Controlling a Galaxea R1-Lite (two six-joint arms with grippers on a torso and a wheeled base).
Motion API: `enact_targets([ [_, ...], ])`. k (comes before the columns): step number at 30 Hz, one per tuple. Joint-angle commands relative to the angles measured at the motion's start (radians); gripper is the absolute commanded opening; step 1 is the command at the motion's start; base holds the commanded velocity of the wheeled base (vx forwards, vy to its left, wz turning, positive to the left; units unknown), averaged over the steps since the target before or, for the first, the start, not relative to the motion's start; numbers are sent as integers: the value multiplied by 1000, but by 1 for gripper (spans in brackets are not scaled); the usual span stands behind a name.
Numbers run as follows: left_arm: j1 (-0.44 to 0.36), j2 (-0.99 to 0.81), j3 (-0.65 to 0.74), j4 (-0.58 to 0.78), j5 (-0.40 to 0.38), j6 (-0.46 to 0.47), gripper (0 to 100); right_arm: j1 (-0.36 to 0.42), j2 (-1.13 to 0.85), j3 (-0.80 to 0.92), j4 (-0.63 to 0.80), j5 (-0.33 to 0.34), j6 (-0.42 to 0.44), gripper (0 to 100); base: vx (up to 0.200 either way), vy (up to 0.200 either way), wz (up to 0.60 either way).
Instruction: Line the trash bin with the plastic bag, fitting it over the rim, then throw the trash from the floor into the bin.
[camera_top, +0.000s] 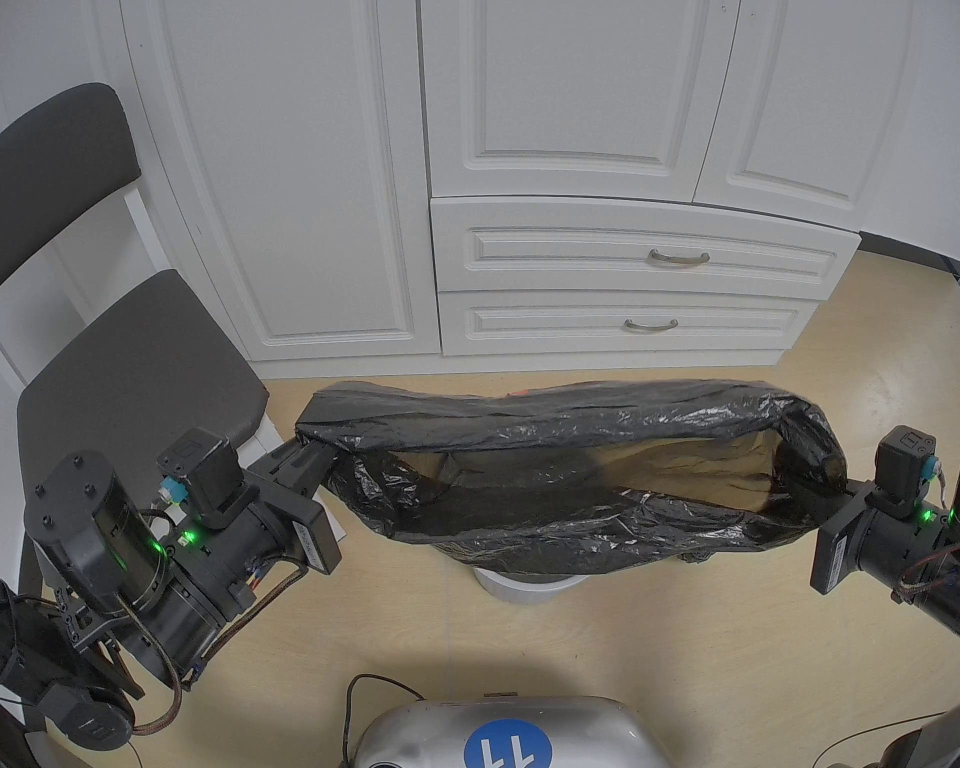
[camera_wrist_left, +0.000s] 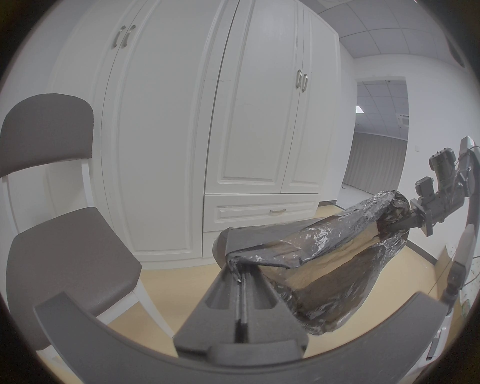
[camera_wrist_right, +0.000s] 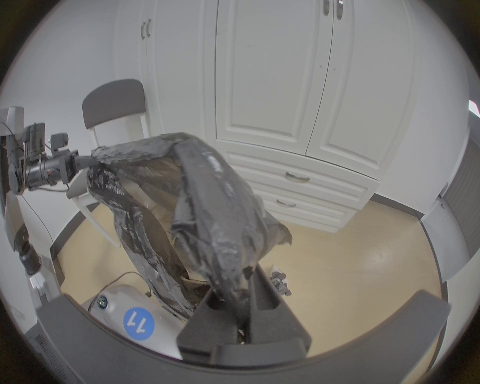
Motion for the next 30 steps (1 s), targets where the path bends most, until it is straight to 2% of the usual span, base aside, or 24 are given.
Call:
enact_targets([
  [1,-18,42,-10,-53,-2,-5,0,14,32,21,-88,22,1,0,0,0,0],
  [3,-20,50,-10,-72,-3,-5,0,16,36,27,-116,29,-1,0,0,0,0],
  [4,-34,84,-4,-162,-9,-7,0,19,67,52,-235,61,-1,0,0,0,0],
  [5,-48,85,-5,-176,-19,-8,0,22,82,64,-295,78,-3,0,0,0,0],
  [7,-88,72,1,-165,-37,-11,0,28,108,82,-378,102,-7,0,0,0,0],
  [11,-229,35,-11,-160,-71,-68,0,77,191,121,-588,136,-9,0,0,0,0],
  [13,-255,39,-36,-159,-84,-80,0,100,229,124,-659,137,-3,0,0,0,0],
  [14,-255,39,-36,-159,-84,-80,0,100,229,124,-659,137,-3,0,0,0,0],
  [17,-276,70,-88,-159,-132,-82,0,135,324,121,-787,137,17,0,0,0,0],
  [18,-278,72,-91,-159,-134,-82,0,137,329,121,-792,137,19,0,0,0,0],
  [22,-327,128,-148,-159,-146,-88,0,164,475,107,-988,134,59,0,0,0,0],
  [23,-327,128,-148,-159,-146,-88,0,164,475,107,-988,134,59,0,0,0,0],
  [25,-338,164,-168,-160,-144,-86,0,175,567,104,-1152,134,62,0,0,0,0],
  [26,-338,173,-171,-160,-144,-88,0,175,593,104,-1189,134,60,0,0,0,0],
  [30,-319,188,-160,-159,-141,-134,0,177,624,92,-1189,134,62,0,0,0,0],
])
